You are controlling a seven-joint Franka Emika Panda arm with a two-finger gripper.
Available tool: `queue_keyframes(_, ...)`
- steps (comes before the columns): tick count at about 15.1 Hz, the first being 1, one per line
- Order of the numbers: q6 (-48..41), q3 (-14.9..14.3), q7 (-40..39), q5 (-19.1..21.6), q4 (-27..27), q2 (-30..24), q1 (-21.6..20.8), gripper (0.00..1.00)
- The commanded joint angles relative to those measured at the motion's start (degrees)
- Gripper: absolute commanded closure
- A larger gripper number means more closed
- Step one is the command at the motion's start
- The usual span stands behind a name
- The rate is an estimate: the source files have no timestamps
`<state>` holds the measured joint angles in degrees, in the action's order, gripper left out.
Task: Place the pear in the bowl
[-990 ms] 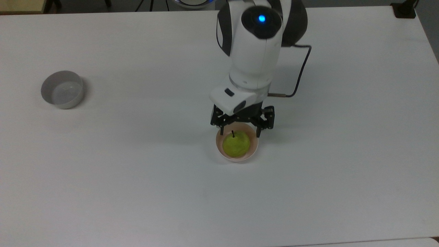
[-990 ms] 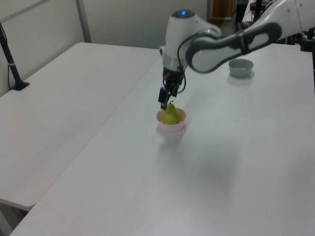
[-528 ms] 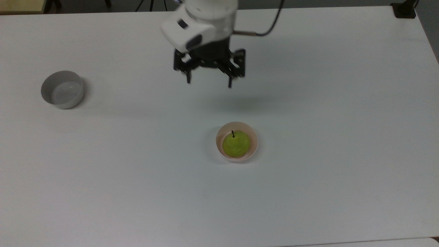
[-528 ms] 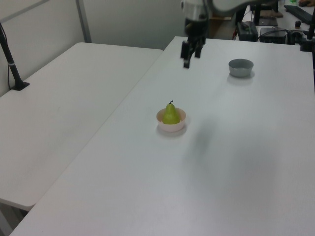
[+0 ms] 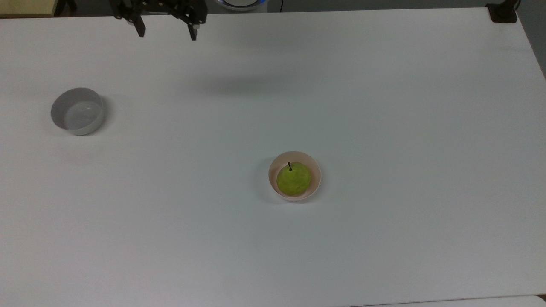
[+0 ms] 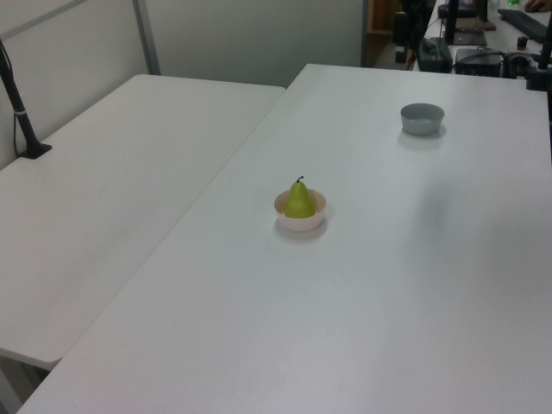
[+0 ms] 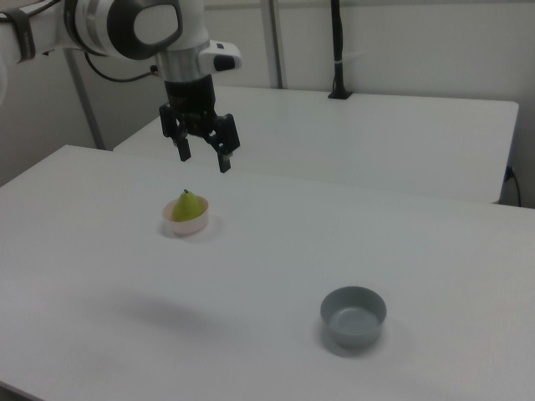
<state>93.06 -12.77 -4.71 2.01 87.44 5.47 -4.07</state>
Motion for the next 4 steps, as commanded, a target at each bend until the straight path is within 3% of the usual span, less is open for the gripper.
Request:
queue_keyframes(1,0.3,1.5,-0.7,-1.7,3.6,-2.7,1.6,0.0)
queue_keyframes(4,-0.2,1.3,-0.6,-1.8,3.4,-2.5,1.5,0.0)
